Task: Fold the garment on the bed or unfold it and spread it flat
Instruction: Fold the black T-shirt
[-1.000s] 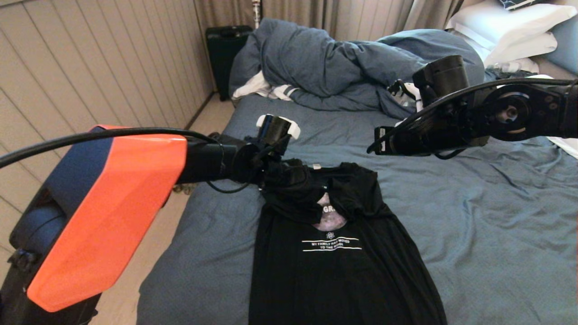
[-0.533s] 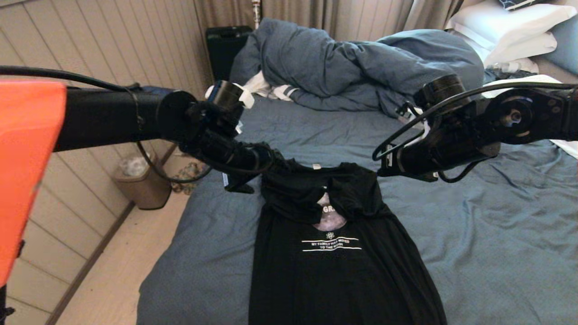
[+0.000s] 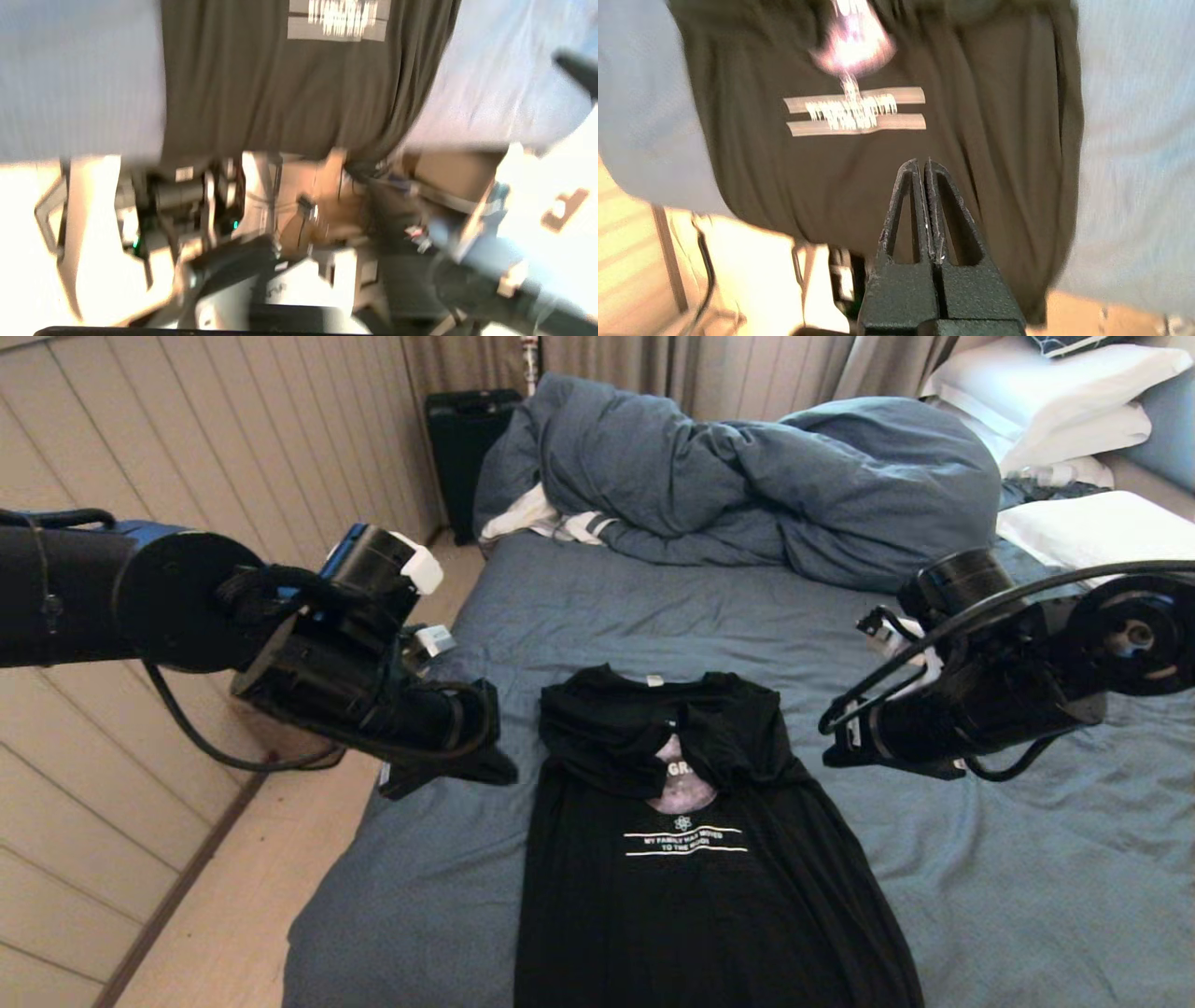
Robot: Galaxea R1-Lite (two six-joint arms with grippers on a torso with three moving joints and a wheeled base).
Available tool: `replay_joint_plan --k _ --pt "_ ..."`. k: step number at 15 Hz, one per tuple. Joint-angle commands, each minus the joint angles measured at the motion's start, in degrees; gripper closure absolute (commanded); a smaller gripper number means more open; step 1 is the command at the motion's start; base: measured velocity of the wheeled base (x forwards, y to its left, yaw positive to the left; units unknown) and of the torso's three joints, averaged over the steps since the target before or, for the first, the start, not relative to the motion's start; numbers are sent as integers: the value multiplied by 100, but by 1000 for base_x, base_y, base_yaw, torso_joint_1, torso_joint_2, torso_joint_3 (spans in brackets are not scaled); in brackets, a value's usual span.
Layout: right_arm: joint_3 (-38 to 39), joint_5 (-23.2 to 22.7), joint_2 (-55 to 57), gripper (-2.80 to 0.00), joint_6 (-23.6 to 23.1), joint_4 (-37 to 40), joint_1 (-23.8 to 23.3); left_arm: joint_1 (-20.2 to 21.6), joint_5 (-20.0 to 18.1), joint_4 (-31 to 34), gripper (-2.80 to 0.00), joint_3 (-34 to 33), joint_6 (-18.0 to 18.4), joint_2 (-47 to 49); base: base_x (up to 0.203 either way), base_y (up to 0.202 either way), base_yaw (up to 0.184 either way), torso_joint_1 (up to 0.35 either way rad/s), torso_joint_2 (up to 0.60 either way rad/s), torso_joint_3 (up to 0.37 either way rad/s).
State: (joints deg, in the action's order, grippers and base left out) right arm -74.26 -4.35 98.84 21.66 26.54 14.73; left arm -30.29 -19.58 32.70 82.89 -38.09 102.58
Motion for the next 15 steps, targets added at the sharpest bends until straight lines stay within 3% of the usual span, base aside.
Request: replay_joint_plan --k 1,4,6,8,10,15 --pt "450 -7 -323 0 -4 -11 -67 5 -91 -22 0 -531 52 -536 0 0 0 0 0 0" --pt "1102 -160 -590 0 -13 -106 -317 6 -170 -455 0 -1367 391 -750 0 0 0 0 0 0" --pt "1620 -337 -754 0 -27 -344 -447 6 -322 -962 0 -1800 465 -732 0 0 0 0 0 0" --pt "2181 -388 -821 0 -164 -718 -670 6 -364 -1051 0 -2145 476 -669 0 0 0 0 0 0" --pt "2693 -442 -835 0 -313 -1111 -1038 6 -357 -1135 0 -2360 599 -603 0 0 0 0 0 0" --pt "3365 -508 -711 0 -493 -1980 -1137 -2 -271 -1714 0 -2619 735 -175 0 0 0 0 0 0"
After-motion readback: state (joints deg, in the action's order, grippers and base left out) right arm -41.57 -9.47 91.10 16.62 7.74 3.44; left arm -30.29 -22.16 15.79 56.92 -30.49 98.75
